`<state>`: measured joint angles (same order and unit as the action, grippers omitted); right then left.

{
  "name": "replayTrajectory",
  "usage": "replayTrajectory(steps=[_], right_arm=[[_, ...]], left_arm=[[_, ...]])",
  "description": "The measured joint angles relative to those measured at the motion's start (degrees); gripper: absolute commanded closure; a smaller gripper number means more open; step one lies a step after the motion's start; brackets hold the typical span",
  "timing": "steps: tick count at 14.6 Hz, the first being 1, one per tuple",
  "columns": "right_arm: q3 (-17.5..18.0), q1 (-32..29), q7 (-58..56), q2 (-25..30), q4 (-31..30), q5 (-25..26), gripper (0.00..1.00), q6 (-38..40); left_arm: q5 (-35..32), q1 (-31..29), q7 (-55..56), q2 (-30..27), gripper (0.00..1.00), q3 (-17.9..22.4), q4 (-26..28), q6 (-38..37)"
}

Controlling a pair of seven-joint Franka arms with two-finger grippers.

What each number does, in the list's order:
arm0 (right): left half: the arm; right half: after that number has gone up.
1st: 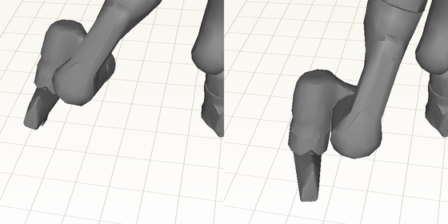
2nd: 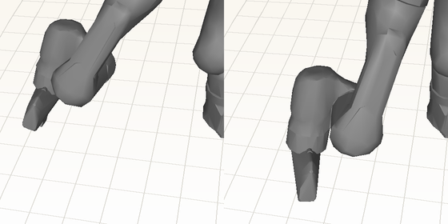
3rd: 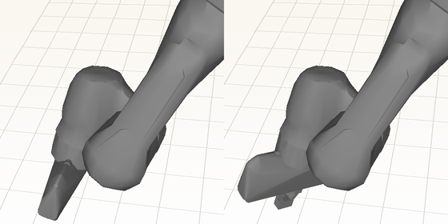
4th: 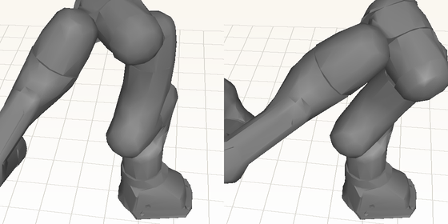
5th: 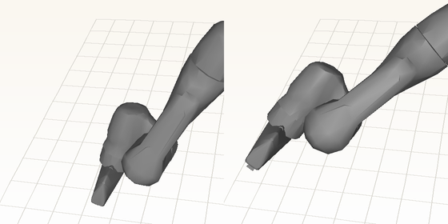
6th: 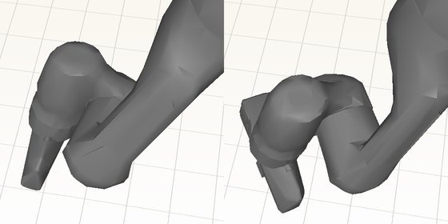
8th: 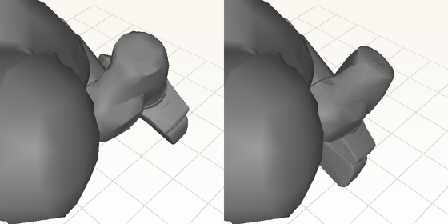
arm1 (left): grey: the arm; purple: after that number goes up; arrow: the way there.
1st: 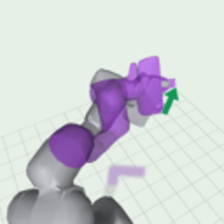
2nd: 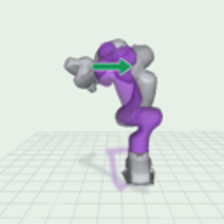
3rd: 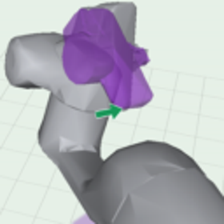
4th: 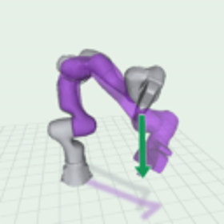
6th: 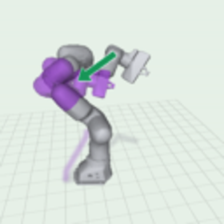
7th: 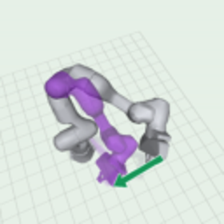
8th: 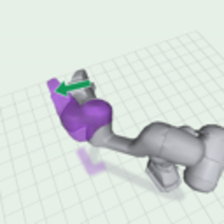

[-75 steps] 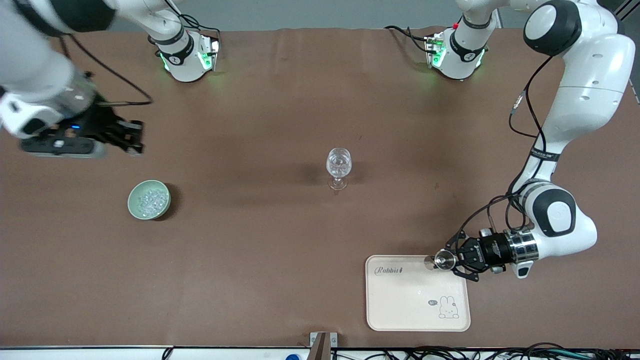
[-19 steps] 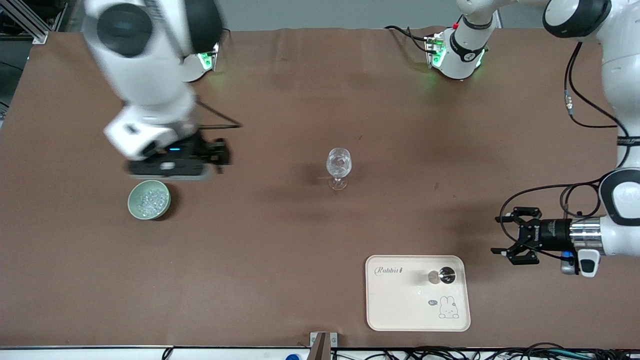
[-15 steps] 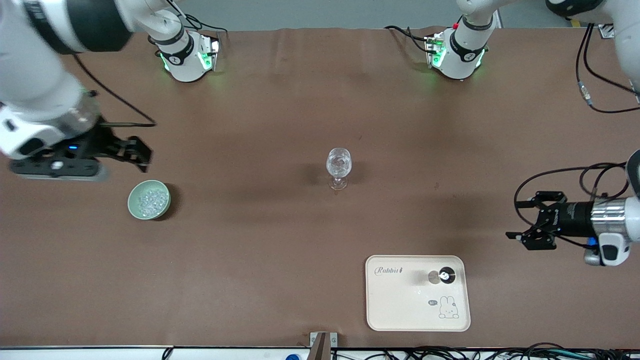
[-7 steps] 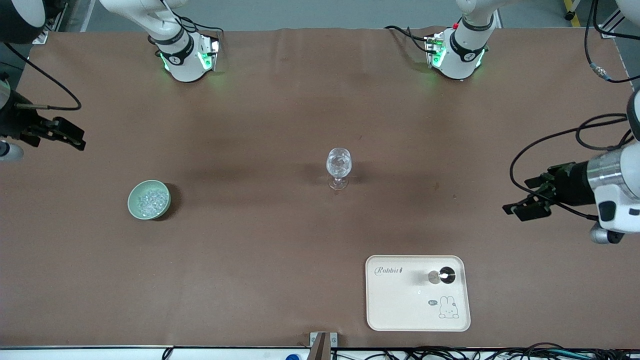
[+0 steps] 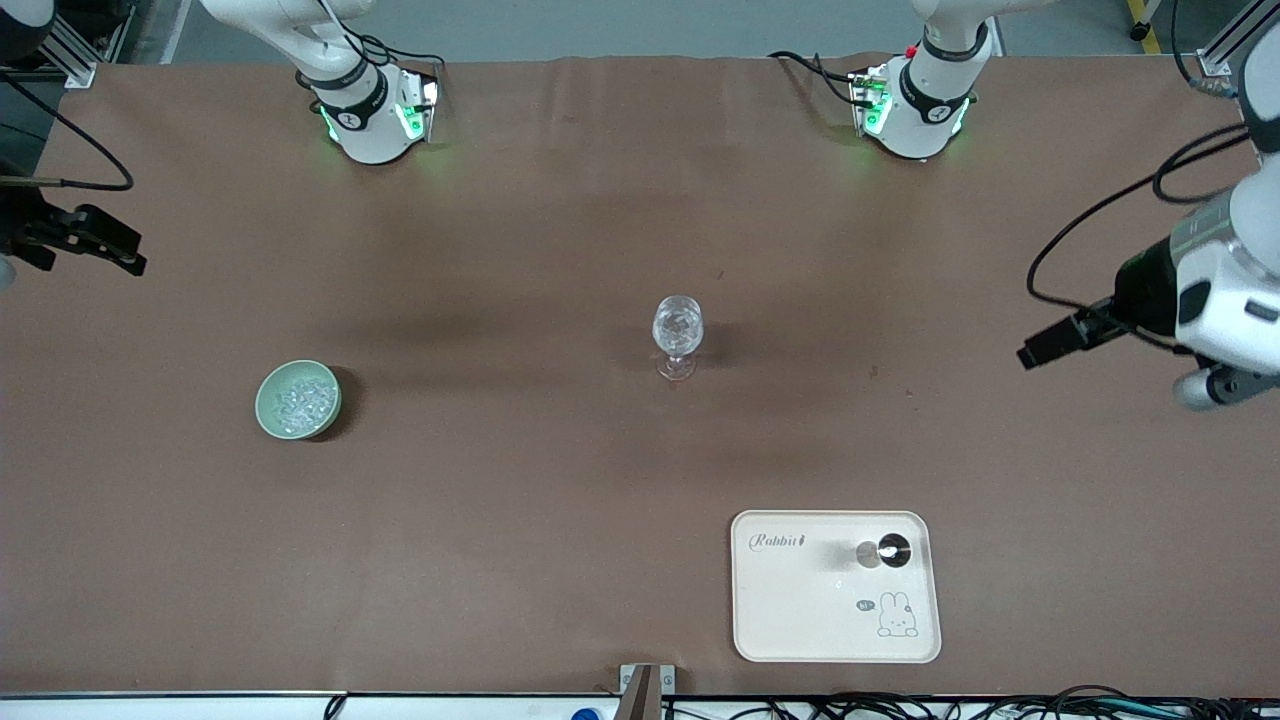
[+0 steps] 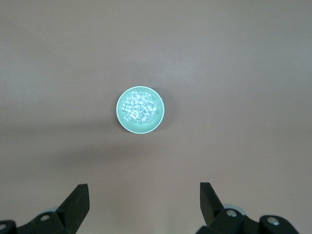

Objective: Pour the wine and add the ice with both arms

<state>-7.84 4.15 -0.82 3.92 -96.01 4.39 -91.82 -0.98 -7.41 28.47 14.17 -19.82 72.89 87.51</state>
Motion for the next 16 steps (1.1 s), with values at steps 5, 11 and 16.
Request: replayTrajectory(steps=[5, 11, 16], right_arm=[[-0.02, -1.93, -2.24, 0.04, 2.77, 0.00, 0.00, 0.10], [0.79, -1.84, -3.96, 0.04, 5.77, -0.01, 0.00, 5.83], [0.98, -1.76, -4.84, -0.02, 5.77, -0.01, 0.00, 6.85]], left_arm=[[0.00, 4.63, -15.83, -10.49, 0.00, 8.70, 9.86, -0.07], [0.00, 9.75, -25.22, -20.68, 0.00, 15.32, 22.42, 5.14], [0.01, 11.58, -25.26, -23.17, 0.00, 15.39, 25.52, 5.75]])
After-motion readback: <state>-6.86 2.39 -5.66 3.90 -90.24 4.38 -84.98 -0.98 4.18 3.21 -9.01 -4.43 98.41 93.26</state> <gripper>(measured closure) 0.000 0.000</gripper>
